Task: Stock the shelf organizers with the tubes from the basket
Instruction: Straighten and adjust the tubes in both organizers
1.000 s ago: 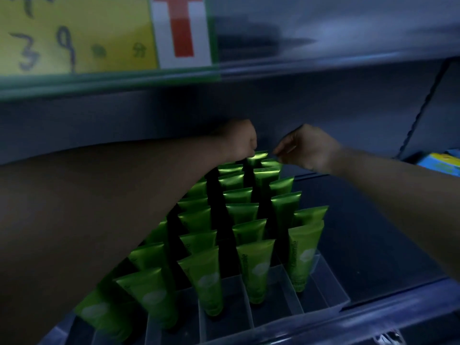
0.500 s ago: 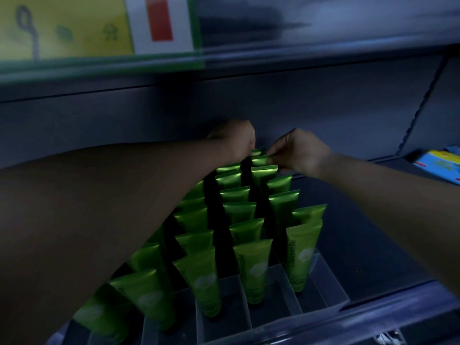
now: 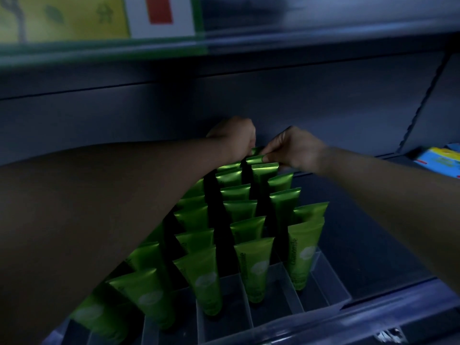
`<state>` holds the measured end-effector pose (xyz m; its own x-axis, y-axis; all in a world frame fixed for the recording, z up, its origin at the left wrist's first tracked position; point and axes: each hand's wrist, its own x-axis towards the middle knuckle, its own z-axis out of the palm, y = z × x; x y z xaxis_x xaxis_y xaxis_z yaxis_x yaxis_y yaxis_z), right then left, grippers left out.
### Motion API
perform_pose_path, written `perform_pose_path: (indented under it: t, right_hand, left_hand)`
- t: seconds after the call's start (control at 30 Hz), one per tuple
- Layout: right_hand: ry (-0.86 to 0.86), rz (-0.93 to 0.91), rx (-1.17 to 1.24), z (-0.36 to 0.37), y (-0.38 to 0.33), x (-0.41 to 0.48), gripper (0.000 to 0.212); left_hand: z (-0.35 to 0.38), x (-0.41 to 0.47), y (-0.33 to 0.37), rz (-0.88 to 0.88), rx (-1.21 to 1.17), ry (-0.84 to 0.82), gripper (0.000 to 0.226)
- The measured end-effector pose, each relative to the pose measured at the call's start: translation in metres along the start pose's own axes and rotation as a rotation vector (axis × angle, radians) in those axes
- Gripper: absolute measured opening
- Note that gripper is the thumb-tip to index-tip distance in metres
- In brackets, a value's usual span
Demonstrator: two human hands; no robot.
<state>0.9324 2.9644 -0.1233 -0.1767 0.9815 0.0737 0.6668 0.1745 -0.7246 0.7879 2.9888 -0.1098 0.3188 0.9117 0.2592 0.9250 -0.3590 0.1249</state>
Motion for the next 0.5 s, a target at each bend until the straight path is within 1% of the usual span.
perform_pose_path:
  t: [0.17, 0.33, 0.5]
  right_hand:
    - [-0.025, 0.040, 0.069, -0.001, 0.000, -0.003, 0.017]
    - [-0.057, 0.022, 0.106, -0.005, -0.001, -0.008, 0.022]
    - [-0.049, -0.004, 0.134, -0.014, -0.005, -0.012, 0.022]
  left_hand:
    - [-0.001, -0.001, -0.001, 0.005, -0.009, -0.021, 0.008]
    - [-0.002, -0.002, -0.001, -0.002, -0.006, -0.048, 0.011]
    - [-0.007, -0.006, -0.006, -0.004, -0.032, -0.052, 0.012]
